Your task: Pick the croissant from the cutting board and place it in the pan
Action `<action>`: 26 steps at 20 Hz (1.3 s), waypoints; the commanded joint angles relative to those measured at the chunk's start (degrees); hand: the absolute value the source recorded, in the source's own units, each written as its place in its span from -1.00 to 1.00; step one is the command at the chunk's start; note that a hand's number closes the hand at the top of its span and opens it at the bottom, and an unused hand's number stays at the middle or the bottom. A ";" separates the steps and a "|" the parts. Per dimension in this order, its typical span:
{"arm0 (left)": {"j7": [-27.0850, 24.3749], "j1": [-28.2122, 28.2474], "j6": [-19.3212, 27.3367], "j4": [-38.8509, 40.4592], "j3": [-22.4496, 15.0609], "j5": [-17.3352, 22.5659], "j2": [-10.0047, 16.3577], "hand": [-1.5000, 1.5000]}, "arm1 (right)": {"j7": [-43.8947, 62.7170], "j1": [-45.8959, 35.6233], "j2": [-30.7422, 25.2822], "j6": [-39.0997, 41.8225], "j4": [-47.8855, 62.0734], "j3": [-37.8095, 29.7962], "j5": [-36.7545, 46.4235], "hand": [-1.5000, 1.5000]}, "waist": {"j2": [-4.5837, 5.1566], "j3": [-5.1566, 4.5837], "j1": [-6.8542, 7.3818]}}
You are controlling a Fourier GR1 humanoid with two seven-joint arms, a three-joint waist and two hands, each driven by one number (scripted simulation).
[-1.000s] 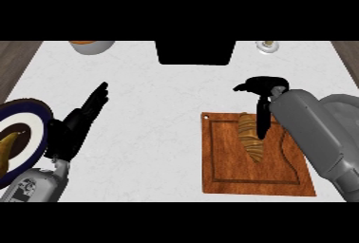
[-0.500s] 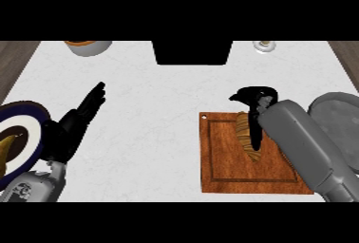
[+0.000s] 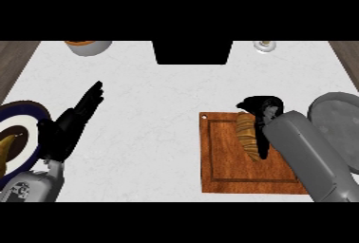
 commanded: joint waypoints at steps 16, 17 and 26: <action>-0.65 0.15 -3.66 1.91 5.18 -3.57 -3.80 0.00 | -15.60 4.40 1.41 0.76 5.14 1.44 10.80 1.00 | 0.04 0.00 0.03; 3.11 -0.79 -2.26 -1.21 2.71 -5.49 -5.81 0.00 | -17.07 3.06 0.83 -0.32 6.53 0.69 12.11 1.00 | 0.04 0.02 0.17; 2.15 2.89 -5.11 -3.37 4.01 -6.09 -6.05 0.00 | -14.34 6.98 1.35 -0.30 -5.77 -3.55 13.49 1.00 | -0.14 0.00 -0.20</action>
